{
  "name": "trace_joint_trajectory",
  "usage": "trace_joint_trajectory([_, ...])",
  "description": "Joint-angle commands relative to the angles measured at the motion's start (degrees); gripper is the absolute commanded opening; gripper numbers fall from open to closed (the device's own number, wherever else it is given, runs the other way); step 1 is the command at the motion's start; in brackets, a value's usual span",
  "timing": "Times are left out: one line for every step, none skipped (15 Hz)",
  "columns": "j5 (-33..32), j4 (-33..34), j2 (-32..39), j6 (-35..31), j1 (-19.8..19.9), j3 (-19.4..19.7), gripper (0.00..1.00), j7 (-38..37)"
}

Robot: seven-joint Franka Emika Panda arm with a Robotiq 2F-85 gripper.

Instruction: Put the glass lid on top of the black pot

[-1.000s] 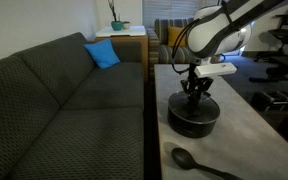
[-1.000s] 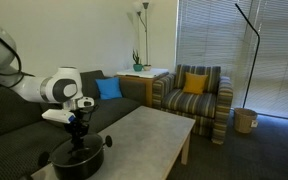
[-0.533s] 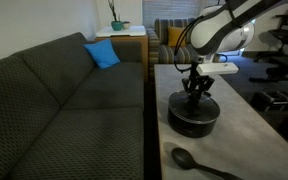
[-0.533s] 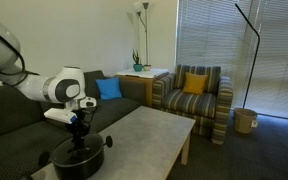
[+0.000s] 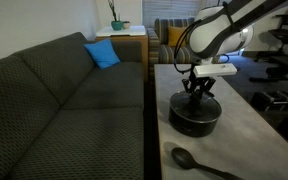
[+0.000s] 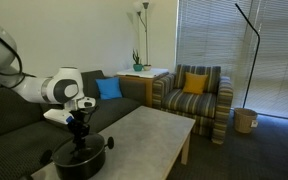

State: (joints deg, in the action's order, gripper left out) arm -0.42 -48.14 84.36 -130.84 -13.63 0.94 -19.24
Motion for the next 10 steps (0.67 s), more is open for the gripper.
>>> trace_joint_trajectory([-0.21,-1.87,0.0,-1.09,-0.11,1.29,0.14,-2.16])
trace_joint_trajectory([-0.12,-1.87,0.0,-1.15,-0.02,1.21,0.14,-2.3])
trace_joint_trajectory([-0.02,-1.91,0.0,-1.23,0.09,1.12,0.14,-2.46])
trace_joint_trajectory([0.05,-1.83,0.0,-1.21,-0.03,1.08,0.64,-2.83])
trace_joint_trajectory([-0.02,-1.69,0.01,-1.35,-0.13,1.17,0.65,-3.15])
trace_joint_trajectory([-0.17,-1.59,0.05,-1.07,-0.28,1.49,0.71,-3.8])
trace_joint_trajectory([-0.27,-1.46,0.12,-0.76,-0.35,1.71,0.77,-4.16])
trace_joint_trajectory([-0.42,-1.42,0.15,-0.68,-0.45,1.93,0.85,-4.36])
trace_joint_trajectory([-0.74,-3.45,-1.02,-1.76,-0.68,2.28,0.93,-4.86])
trace_joint_trajectory([-0.98,-4.83,-1.92,-2.47,-0.91,2.5,0.98,-4.87])
